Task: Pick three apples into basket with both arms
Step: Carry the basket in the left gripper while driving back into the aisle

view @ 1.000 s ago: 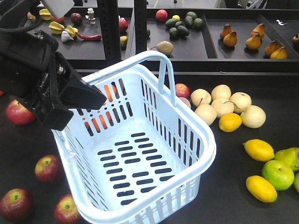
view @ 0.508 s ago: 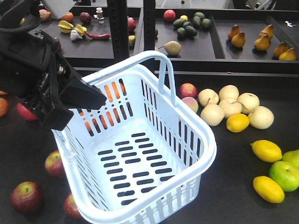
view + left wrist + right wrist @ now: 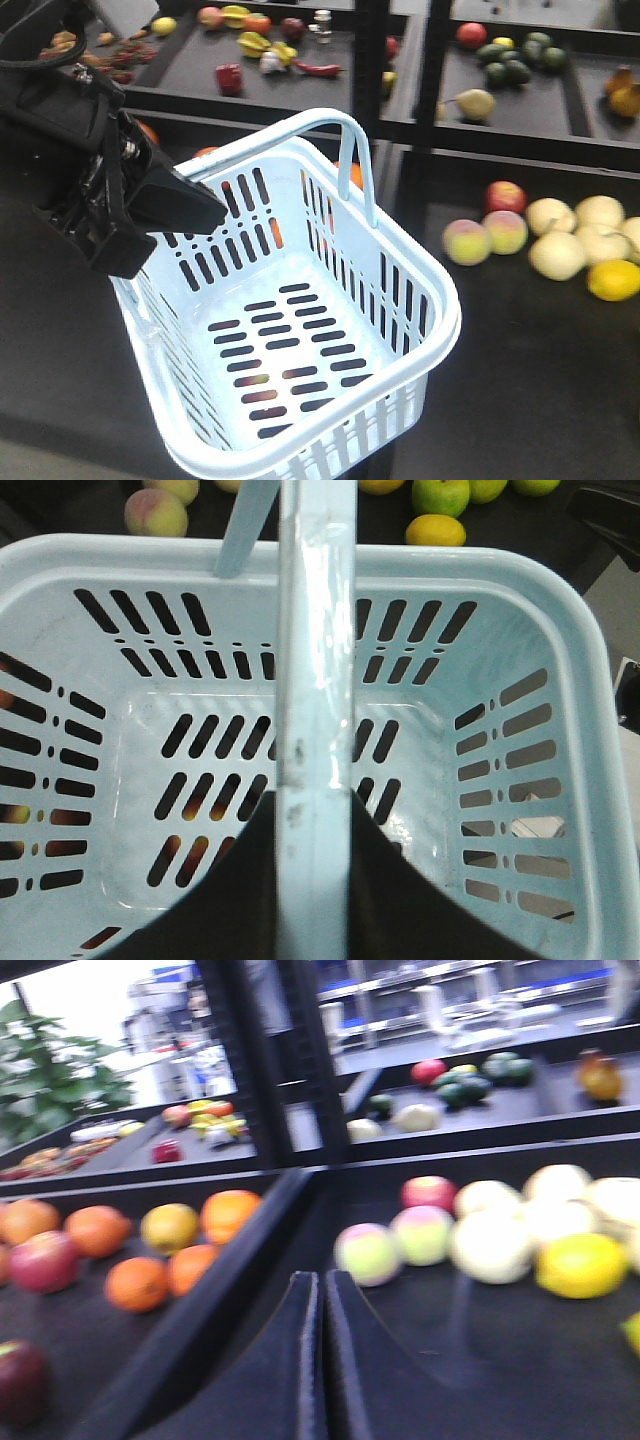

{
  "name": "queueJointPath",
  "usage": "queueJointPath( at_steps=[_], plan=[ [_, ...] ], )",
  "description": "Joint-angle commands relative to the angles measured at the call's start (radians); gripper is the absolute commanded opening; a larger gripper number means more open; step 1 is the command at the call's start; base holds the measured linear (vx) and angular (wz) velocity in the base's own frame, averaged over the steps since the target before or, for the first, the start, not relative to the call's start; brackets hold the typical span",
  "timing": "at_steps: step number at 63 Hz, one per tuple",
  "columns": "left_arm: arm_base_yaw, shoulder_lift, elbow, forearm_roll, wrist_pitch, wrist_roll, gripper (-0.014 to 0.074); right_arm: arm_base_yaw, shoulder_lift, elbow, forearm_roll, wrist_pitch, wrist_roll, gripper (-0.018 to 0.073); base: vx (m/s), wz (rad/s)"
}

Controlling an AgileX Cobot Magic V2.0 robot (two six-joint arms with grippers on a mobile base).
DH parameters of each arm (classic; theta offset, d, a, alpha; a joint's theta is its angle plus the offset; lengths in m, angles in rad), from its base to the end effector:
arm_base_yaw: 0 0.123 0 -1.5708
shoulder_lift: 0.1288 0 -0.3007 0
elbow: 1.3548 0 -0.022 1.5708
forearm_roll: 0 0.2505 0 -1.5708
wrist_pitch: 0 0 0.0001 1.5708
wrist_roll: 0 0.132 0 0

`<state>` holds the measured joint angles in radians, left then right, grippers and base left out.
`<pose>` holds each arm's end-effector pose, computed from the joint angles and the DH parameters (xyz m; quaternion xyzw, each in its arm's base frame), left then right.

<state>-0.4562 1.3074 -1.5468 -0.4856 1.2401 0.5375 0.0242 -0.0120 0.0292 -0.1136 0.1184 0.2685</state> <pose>0.2129 -0.1694 0.4313 0.4375 0.8079 -0.2275 0.3228 0.0815 0.0002 0.1911 0.0522 0.7219 0.0572 0.6877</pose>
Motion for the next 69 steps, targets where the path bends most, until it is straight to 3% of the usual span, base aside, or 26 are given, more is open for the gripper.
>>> queueJointPath(
  at_steps=[1,69],
  plan=[
    [-0.004,-0.033,-0.030,-0.047,-0.061,-0.005,-0.0006,-0.004,-0.011,0.012,-0.012,-0.068,0.000,-0.0004,-0.14,0.60],
    [-0.004,-0.033,-0.030,-0.047,-0.061,-0.005,-0.0006,-0.004,-0.011,0.012,-0.012,-0.068,0.000,-0.0004,-0.16,0.60]
  ],
)
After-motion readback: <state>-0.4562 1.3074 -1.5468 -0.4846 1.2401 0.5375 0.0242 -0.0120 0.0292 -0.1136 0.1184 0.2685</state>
